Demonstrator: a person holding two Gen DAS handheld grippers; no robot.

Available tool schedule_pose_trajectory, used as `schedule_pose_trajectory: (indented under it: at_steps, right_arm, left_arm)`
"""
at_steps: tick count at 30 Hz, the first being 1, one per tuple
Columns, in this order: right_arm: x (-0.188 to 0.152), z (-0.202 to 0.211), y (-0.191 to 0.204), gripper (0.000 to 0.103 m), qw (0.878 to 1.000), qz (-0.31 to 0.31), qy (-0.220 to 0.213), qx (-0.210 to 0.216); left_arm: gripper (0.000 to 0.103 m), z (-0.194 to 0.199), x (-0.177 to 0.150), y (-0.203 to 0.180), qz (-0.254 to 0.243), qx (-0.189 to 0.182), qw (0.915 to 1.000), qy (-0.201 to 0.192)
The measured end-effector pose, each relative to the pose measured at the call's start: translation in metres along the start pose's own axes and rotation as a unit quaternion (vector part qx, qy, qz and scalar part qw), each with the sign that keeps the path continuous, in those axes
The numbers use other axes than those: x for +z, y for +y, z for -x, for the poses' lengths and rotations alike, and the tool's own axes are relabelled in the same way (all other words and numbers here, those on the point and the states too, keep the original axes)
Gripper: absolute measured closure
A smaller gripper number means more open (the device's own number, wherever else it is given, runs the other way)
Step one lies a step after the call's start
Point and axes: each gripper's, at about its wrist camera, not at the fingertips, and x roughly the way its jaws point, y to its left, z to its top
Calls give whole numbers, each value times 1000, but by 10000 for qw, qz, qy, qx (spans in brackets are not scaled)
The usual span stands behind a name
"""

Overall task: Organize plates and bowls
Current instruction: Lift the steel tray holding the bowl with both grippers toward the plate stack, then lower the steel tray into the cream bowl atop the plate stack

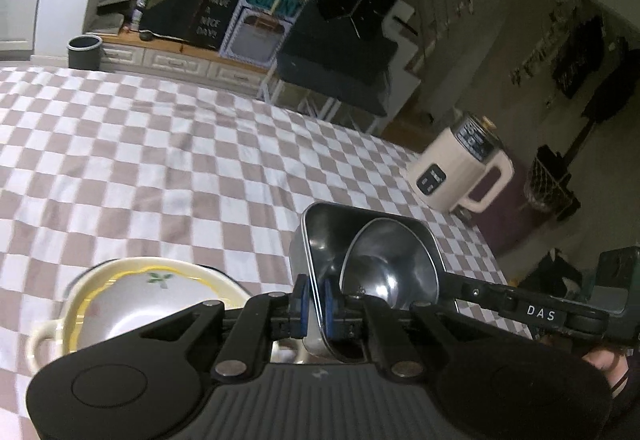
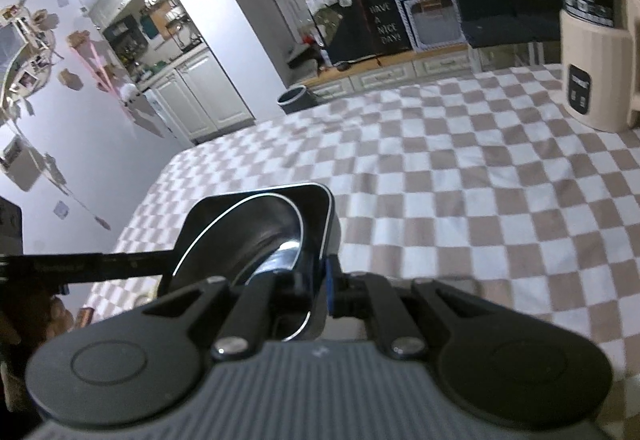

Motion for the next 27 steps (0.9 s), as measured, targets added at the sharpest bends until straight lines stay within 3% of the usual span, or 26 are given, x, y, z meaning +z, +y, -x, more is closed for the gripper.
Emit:
schedule_pose_trajectory:
  at_steps: [13,27]
  right_arm:
    - [2,-46,51,95,9989,71,333,329]
    - [-14,-73,75,94,9955,71,936,136]
  left_arm:
    - [97,49,-7,66,474,387,9976,-328]
    - [97,59,-18,106,632,714,9954,-58]
